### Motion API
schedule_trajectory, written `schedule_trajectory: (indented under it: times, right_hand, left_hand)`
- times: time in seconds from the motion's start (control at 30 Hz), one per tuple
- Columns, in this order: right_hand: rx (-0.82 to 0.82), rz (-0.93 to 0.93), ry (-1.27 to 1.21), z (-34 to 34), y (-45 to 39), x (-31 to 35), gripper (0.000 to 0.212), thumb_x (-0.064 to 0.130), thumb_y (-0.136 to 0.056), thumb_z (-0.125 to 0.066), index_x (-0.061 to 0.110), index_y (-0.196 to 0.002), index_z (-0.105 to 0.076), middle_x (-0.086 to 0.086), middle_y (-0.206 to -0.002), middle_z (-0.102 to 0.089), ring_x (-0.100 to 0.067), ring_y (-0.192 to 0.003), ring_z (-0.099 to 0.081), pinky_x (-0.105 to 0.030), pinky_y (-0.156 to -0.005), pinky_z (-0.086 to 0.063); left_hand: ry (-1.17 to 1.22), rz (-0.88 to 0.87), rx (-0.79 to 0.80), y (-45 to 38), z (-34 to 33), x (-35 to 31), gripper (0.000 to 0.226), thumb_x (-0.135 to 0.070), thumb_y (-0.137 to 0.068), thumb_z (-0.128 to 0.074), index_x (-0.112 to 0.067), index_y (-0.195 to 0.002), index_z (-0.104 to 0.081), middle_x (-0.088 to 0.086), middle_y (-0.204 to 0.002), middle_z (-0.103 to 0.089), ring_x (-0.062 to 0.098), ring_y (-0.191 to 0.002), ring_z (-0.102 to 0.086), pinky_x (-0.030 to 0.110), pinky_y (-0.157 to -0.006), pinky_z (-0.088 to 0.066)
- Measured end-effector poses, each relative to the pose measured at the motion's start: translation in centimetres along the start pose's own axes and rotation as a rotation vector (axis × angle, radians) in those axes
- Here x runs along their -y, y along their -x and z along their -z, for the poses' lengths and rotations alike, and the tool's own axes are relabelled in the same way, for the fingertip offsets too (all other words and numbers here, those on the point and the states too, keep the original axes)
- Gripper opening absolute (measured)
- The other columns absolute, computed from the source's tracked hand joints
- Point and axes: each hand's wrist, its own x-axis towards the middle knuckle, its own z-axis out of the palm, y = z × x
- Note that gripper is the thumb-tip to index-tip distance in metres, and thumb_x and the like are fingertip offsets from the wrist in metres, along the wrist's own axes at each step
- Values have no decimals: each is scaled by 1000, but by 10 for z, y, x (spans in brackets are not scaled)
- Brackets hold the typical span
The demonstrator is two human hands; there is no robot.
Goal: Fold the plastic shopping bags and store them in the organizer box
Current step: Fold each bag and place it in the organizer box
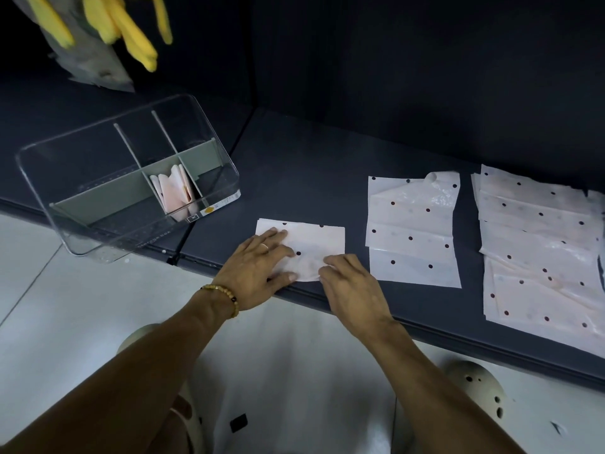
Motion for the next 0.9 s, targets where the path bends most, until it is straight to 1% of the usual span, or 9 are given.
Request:
schedule_trajectory:
  times: [0.07, 0.17, 0.27, 0.37, 0.5, 0.63, 0.73, 0.83, 0.9]
  right_hand:
    - [-13, -15, -5, 0, -2, 0, 11, -2, -74, -74, 6, -79, -69, -7, -99, -68, -25, -89, -61, -30, -72, -56]
    - [15, -90, -42, -2, -7, 1, 12, 0, -84, -63, 7, -93, -67, -4, -101, -64, -21, -91, -56, -29, -80, -53]
    - [4, -131, -163, 1, -9, -2, 8, 14, -90, -58, 10, -94, -65, -1, -101, -61, -18, -93, -51, -30, -79, -51]
    - [60, -59, -166, 4, -9, -7, 19, 26, -87, -65, 10, -97, -67, 0, -105, -58, -20, -98, -49, -29, -79, -50]
    - [101, -48, -106, 3, -14, -10, 13, 21, -96, -55, 12, -98, -65, 1, -108, -56, -19, -99, -48, -29, -84, -48]
    - [83, -227, -327, 8, -24, -11, 9, 23, -95, -52, 17, -91, -56, 3, -95, -61, -19, -95, -53, -32, -78, -47]
    - [105, -277, -411, 13, -24, -12, 24, 40, -86, -65, 21, -98, -57, 10, -94, -60, -13, -92, -55, -29, -80, -46]
    - [80, -313, -380, 10, -26, -16, 9, 23, -88, -65, 20, -96, -63, 9, -84, -60, -17, -83, -59, -32, -76, -49]
    - [61, -429, -479, 9, -31, -21, 3, 18, -91, -62, 21, -90, -65, 8, -79, -62, -13, -74, -59, -27, -69, -47]
  left_hand:
    - [-8, 7, 34, 0, 1, 0, 54, -57, -87, -52, -35, -136, -42, -6, -159, -15, 12, -146, -4, 33, -118, -6]
    - [-30, -3, 15, -1, 3, 0, 51, -52, -90, -50, -36, -138, -41, -6, -159, -15, 12, -146, -4, 30, -117, -4]
    - [-47, -11, -10, 1, 2, -1, 51, -52, -92, -47, -35, -140, -41, -4, -158, -21, 14, -146, -9, 32, -117, -9]
    - [-46, -14, -48, 2, 3, -2, 51, -50, -92, -49, -33, -139, -43, -3, -155, -27, 16, -144, -17, 34, -116, -15]
    - [-65, 5, -5, 1, 5, -4, 56, -55, -87, -54, -34, -138, -44, -1, -153, -29, 19, -142, -22, 38, -114, -20]
    - [-153, 3, -157, 2, 7, -11, 34, -34, -93, -54, -30, -127, -59, 3, -132, -50, 26, -118, -41, 38, -93, -38]
    - [-123, -12, -158, 0, 9, -11, 31, -23, -96, -50, -28, -125, -61, -2, -122, -56, 24, -109, -44, 34, -85, -35]
    - [-2, 14, -98, -3, 18, -6, 28, -20, -97, -49, -23, -119, -65, -1, -118, -61, 25, -109, -48, 35, -89, -39]
    - [149, 127, -102, -5, 23, -4, 24, -18, -96, -53, -17, -114, -68, 6, -113, -65, 28, -104, -56, 35, -91, -45]
